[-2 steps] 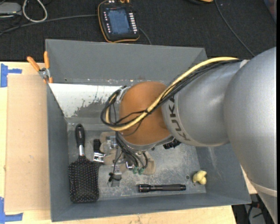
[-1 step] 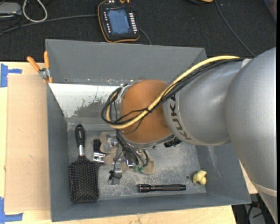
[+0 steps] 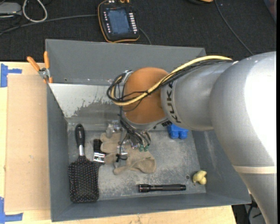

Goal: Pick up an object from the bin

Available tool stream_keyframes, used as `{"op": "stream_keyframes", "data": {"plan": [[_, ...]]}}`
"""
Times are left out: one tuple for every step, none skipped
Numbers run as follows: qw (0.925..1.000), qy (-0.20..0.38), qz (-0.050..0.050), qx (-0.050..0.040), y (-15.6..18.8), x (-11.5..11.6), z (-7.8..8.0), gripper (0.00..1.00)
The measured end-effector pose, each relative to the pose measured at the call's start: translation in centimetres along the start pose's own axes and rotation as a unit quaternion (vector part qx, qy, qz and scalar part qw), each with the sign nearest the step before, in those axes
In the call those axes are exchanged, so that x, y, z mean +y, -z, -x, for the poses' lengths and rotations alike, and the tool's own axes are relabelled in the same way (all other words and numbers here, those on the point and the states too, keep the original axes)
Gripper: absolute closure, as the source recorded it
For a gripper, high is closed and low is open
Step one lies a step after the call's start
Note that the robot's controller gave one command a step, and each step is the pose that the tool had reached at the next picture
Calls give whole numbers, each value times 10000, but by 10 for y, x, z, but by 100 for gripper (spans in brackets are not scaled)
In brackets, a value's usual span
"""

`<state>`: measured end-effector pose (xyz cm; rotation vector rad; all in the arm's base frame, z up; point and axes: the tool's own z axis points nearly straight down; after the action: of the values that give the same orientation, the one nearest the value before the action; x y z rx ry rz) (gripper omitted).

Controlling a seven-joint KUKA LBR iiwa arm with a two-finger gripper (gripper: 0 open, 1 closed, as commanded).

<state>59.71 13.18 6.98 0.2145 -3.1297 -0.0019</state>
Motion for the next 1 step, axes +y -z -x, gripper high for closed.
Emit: {"op": "stream_keyframes", "data": {"plan": [[9991,-426,12,-53,1,28,-45,0]]}}
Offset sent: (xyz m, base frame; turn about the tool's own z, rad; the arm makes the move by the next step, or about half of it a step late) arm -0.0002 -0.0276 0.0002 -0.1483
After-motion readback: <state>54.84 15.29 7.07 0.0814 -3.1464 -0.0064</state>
